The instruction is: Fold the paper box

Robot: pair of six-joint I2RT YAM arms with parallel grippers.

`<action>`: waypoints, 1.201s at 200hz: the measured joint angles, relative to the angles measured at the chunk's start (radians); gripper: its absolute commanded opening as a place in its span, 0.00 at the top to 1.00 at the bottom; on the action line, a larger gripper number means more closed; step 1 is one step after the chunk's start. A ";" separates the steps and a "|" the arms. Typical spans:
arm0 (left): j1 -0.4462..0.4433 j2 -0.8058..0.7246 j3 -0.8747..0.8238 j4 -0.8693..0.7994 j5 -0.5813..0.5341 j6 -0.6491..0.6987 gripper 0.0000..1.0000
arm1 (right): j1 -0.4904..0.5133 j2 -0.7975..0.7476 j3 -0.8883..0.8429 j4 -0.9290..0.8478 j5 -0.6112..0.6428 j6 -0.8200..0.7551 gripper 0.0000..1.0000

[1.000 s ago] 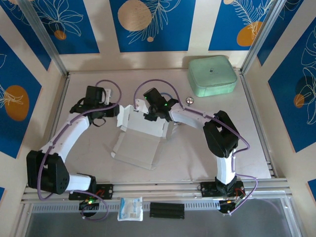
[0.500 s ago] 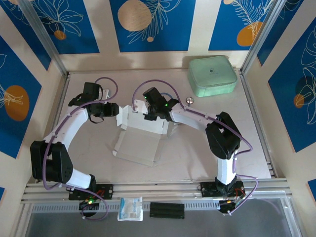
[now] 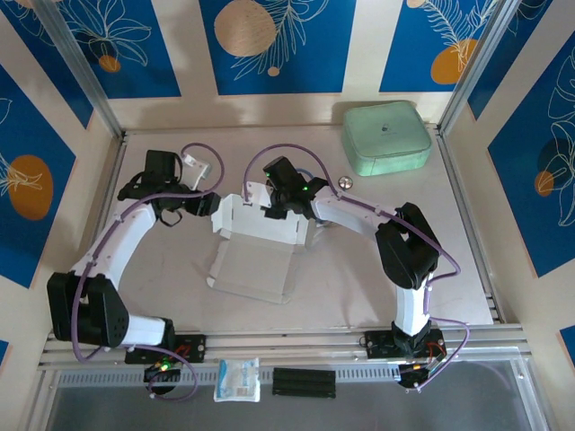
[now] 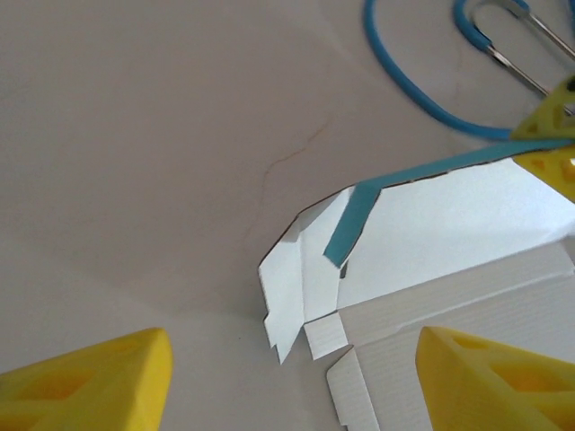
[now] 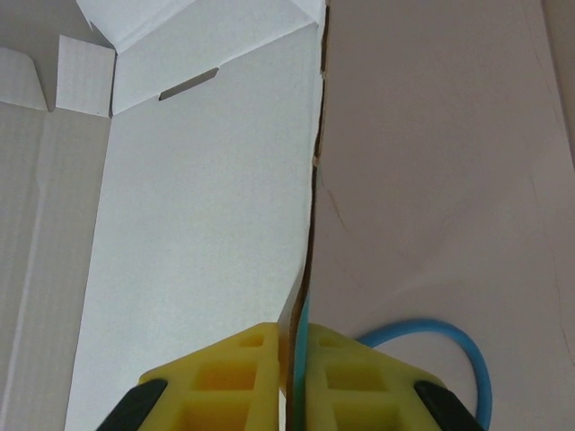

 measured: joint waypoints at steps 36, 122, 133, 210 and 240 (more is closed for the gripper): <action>0.000 0.144 0.083 -0.068 0.083 0.089 0.28 | 0.000 -0.003 0.002 -0.019 -0.015 -0.018 0.89; 0.000 0.242 0.096 -0.111 0.053 0.141 0.51 | 0.000 -0.003 0.026 -0.068 -0.022 -0.040 0.90; 0.000 0.253 0.096 -0.111 0.055 0.146 0.62 | 0.000 -0.003 0.026 -0.070 -0.022 -0.040 0.89; 0.000 0.269 0.086 -0.103 0.074 0.159 0.98 | 0.003 -0.004 0.026 -0.086 -0.001 -0.068 0.64; 0.000 0.269 0.086 -0.103 0.074 0.160 1.00 | 0.006 -0.023 0.026 -0.090 0.013 -0.079 0.59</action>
